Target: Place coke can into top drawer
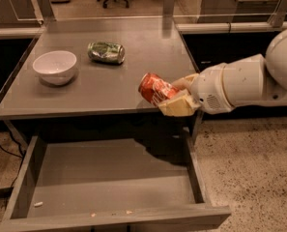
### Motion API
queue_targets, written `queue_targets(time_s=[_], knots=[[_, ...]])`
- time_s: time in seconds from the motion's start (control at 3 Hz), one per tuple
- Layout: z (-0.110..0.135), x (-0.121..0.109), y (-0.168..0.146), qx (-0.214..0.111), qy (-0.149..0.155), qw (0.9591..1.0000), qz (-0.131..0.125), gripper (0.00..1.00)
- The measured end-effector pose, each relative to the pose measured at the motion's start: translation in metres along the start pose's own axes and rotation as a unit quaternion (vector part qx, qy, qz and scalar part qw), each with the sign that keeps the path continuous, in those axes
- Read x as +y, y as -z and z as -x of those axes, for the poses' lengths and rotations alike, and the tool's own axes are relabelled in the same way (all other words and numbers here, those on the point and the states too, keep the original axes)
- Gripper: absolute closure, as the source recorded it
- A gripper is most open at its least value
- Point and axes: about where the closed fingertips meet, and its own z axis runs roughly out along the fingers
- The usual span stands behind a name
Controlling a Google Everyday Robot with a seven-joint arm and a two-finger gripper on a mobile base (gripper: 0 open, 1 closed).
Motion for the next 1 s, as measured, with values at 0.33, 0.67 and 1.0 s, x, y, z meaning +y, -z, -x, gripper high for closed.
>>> queue_targets(time_s=[0.33, 0.67, 1.0], knots=[[-0.018, 0.039, -0.014, -0.003, -0.002, 0.9998, 0.022, 1.00], [-0.041, 0.070, -0.037, 0.005, -0.005, 0.9995, 0.032, 1.00], [-0.070, 0.089, -0.070, 0.021, 0.002, 0.9993, 0.031, 1.00]])
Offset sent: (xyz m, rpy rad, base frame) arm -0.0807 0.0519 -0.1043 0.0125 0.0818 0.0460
